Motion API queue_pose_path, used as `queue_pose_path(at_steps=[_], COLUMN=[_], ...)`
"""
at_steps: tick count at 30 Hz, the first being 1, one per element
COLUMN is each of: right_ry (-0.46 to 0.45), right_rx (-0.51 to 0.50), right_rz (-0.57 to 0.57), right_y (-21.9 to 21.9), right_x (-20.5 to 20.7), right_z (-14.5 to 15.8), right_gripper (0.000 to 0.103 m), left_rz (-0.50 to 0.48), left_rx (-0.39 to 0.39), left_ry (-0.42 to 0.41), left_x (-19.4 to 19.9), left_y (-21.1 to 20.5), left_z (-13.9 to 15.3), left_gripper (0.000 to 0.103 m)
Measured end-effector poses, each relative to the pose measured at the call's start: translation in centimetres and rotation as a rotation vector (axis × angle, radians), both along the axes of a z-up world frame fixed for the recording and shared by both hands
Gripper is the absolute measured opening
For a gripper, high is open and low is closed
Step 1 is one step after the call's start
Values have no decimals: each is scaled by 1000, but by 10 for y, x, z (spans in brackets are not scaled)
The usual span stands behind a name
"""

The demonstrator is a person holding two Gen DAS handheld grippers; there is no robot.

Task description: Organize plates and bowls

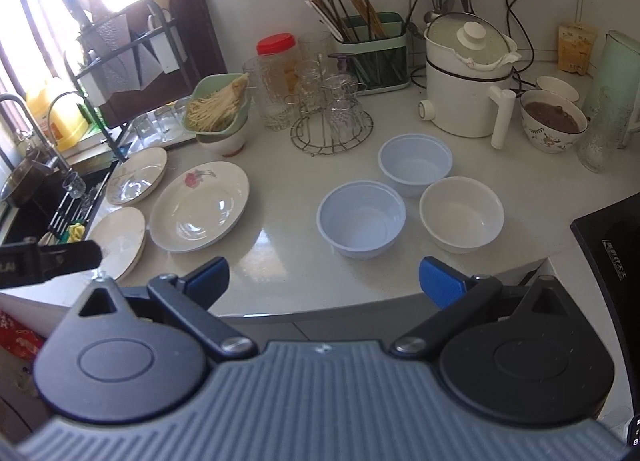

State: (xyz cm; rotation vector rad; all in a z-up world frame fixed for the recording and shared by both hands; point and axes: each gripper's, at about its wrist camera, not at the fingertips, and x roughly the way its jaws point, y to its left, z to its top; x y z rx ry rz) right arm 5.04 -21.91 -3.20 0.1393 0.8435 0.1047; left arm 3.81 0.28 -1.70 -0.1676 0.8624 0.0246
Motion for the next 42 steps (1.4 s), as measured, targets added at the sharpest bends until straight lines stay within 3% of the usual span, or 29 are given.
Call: queue_pose_path(at_steps=[5, 12, 15, 21, 33, 42], right_ry=[-6, -9, -19, -36, -58, -59], right_rx=[-13, -13, 15, 94, 142, 77], right_rz=[14, 70, 97, 164, 132, 151], right_y=[-18, -30, -29, -10, 84, 151], right_x=[3, 8, 10, 18, 46, 70], right_z=[-5, -14, -13, -19, -14, -14], right_gripper=[103, 103, 103, 103, 103, 103], left_rz=[34, 71, 118, 182, 65, -39], left_rx=[4, 46, 74, 55, 37, 45], left_ry=[-23, 16, 15, 35, 25, 21], left_x=[4, 7, 2, 7, 74, 132], left_y=[0, -1, 11, 54, 152, 201], left_z=[-1, -15, -15, -17, -31, -53], left_gripper=[100, 100, 100, 100, 100, 100])
